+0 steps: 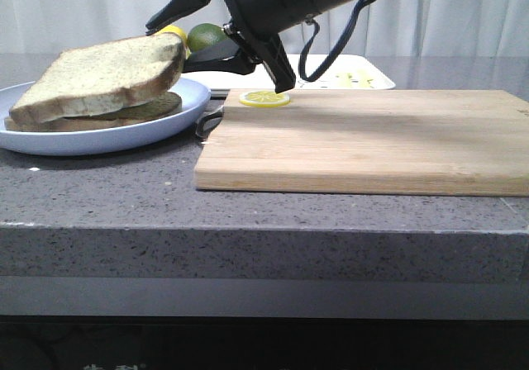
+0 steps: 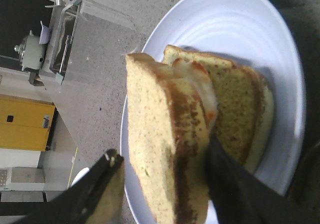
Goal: Place bread and move sandwich to tray
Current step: 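Release the bread onto the egg and lift the right gripper away, then grasp the rim of the blue plate with the left gripper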
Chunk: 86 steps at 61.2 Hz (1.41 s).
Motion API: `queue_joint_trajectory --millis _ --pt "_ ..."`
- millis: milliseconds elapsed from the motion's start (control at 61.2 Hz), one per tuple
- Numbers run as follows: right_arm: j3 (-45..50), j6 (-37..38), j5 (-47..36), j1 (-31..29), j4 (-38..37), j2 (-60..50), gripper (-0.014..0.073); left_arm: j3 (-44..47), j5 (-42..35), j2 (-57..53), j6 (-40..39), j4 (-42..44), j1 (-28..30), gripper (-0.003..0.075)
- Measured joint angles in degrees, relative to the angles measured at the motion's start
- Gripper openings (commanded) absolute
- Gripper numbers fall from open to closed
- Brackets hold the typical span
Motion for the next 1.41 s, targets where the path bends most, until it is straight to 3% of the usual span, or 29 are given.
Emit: queue_joint_trajectory --millis 408,703,850,1095,1291,1405 --pt "0.0 2.45 13.55 -9.2 -12.01 -3.26 0.0372 0.0 0.0 0.0 0.0 0.0 0.0 0.055" --pt "0.0 2.69 16.8 -11.82 -32.59 -21.33 -0.0125 0.0 0.0 0.0 0.0 0.0 0.0 0.0549" --pt "0.0 5.03 18.69 -17.04 -45.03 -29.51 -0.011 0.0 0.0 0.0 0.0 0.0 0.0 0.0549" --pt "4.69 20.19 17.31 -23.79 -72.14 -41.94 -0.011 0.0 0.0 0.0 0.0 0.0 0.0 0.0549" --pt "21.41 23.05 5.78 -23.99 -75.34 -57.79 -0.011 -0.13 0.18 0.11 0.0 0.0 0.0 0.0549" --pt "33.02 23.26 -1.16 -23.99 -75.24 -67.78 -0.011 -2.85 4.99 2.53 0.0 0.0 0.0 0.0549"
